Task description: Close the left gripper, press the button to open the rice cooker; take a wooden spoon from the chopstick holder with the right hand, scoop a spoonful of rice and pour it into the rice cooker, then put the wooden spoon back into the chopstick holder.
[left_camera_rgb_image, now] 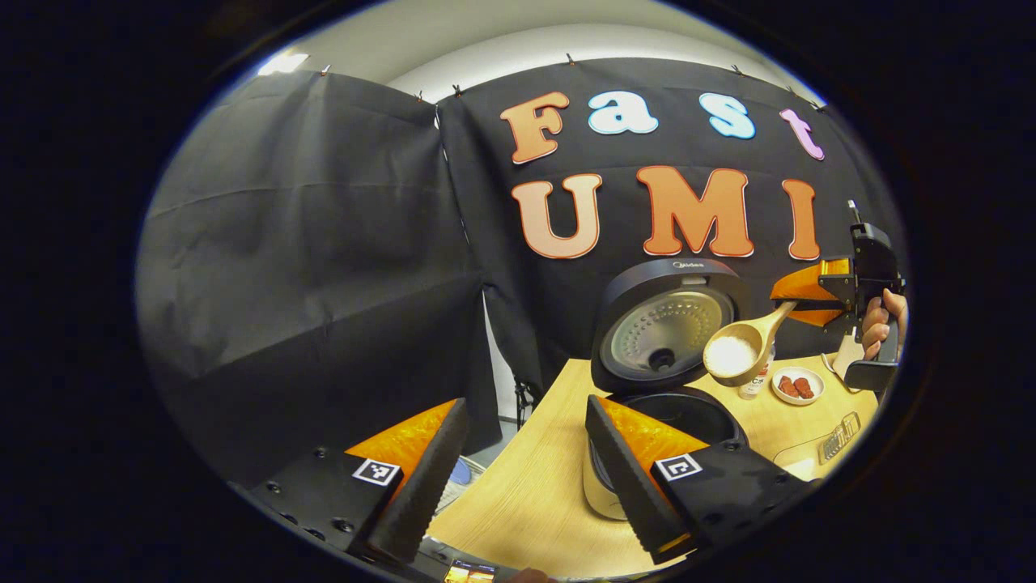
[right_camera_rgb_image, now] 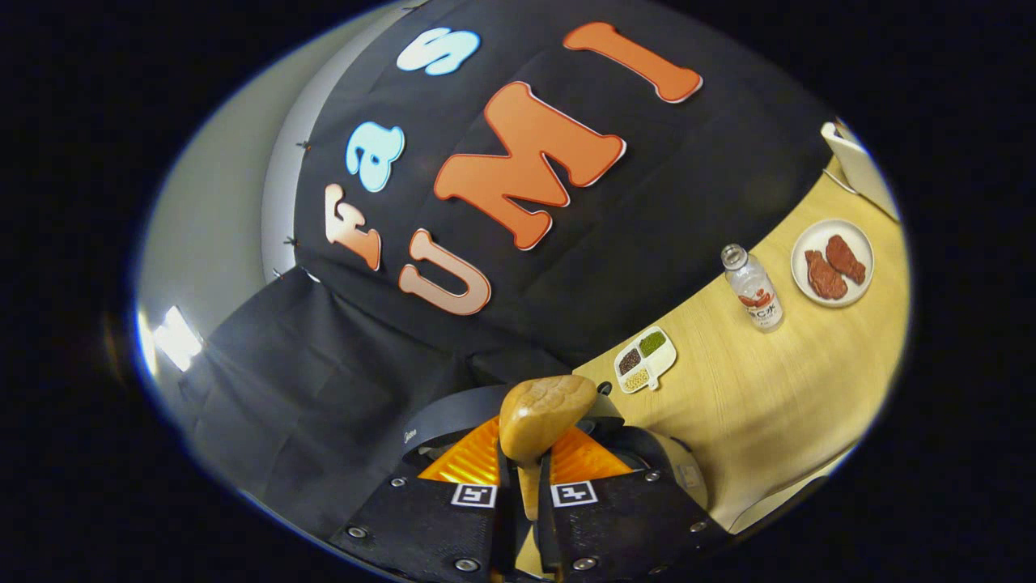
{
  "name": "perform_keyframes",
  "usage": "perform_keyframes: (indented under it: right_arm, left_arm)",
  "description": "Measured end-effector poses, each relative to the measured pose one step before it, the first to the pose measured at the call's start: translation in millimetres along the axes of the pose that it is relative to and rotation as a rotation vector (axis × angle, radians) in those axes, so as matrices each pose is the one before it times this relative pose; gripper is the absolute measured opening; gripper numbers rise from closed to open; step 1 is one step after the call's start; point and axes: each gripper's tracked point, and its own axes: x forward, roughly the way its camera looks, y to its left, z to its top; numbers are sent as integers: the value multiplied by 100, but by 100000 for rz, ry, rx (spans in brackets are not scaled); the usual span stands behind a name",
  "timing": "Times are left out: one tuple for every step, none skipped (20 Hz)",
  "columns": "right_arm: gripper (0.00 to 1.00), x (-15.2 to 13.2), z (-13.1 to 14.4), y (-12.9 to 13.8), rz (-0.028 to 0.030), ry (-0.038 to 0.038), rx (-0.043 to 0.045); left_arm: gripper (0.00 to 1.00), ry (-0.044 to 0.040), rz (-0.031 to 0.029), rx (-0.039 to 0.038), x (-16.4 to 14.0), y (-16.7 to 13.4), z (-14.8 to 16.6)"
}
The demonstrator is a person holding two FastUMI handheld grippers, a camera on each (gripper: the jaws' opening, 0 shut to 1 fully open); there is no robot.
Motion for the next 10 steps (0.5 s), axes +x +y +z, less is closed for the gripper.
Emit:
perform_keyframes:
  right_arm:
    - [10,99,-242,-62,-1453,-260,-5004]
    - [11,212,19,-10,-1218,-272,-3443]
    - [10,147,-259,-47,-1177,-196,-3999]
    - [10,161,-73,-15,-848,53,-2690]
    - [10,188,-157,31,-955,100,-2278]
    - [10,46,-64,210,-40,193,-1553]
    - [10,91,-66,294,187,17,-1953]
    - [10,-34,10,281,436,91,-2017]
    - [10,24,-36,145,-64,-46,-2469]
    - [10,56,148,63,-384,-346,-2379]
  left_arm:
    - [99,503,263,163,90,36,-146]
    - [99,263,191,258,47,147,-83]
    - [99,289,216,492,72,90,-55]
    - [99,369,603,553,152,102,-24]
    - [99,103,-133,129,145,-107,18]
    - [99,0,38,-247,-133,47,9]
    - [99,288,-207,-311,60,-6,-14]
    - [99,176,-27,-77,-75,-21,-94]
    - [99,151,195,61,-1,12,-178]
    - [99,603,120,380,74,49,-248]
